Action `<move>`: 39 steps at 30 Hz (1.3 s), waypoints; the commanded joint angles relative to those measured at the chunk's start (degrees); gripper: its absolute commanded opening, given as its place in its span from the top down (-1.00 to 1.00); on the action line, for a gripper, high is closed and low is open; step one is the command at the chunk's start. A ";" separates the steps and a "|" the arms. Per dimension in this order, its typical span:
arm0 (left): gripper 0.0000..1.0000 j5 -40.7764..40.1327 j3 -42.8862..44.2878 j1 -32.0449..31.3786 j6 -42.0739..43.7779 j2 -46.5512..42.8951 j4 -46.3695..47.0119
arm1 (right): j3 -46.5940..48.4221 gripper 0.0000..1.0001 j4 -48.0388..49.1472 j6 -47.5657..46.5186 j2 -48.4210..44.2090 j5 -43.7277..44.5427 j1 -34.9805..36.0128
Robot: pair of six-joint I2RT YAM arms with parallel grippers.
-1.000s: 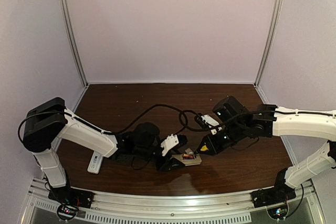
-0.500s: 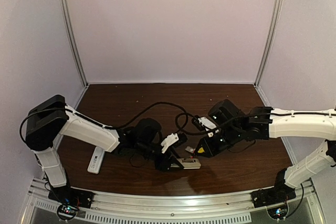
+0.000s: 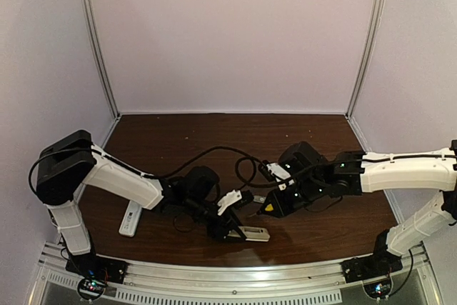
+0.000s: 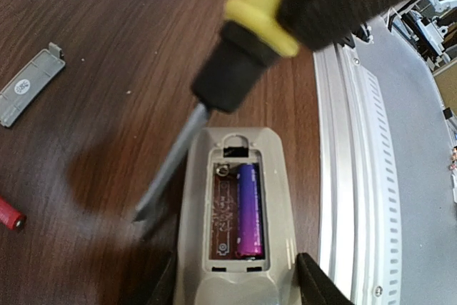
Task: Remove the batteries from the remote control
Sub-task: Remove the battery from the remote control without the battery cover.
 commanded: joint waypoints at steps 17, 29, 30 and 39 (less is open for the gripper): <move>1.00 -5.93 -4.85 -0.36 8.65 -6.87 2.23 | -2.11 1.00 -6.23 -0.15 -11.21 1.89 -0.30; 1.00 -11.92 -6.14 -0.39 17.54 -12.44 3.86 | -2.19 1.00 -11.42 -4.16 -19.10 2.10 -0.40; 1.00 -13.01 -6.37 -0.46 18.43 -12.99 4.35 | -1.99 1.00 -11.77 -4.51 -19.45 2.29 -0.38; 1.00 -22.24 -8.23 -0.42 24.57 -18.64 7.59 | 0.64 1.00 -14.63 -7.31 -19.81 3.08 -0.35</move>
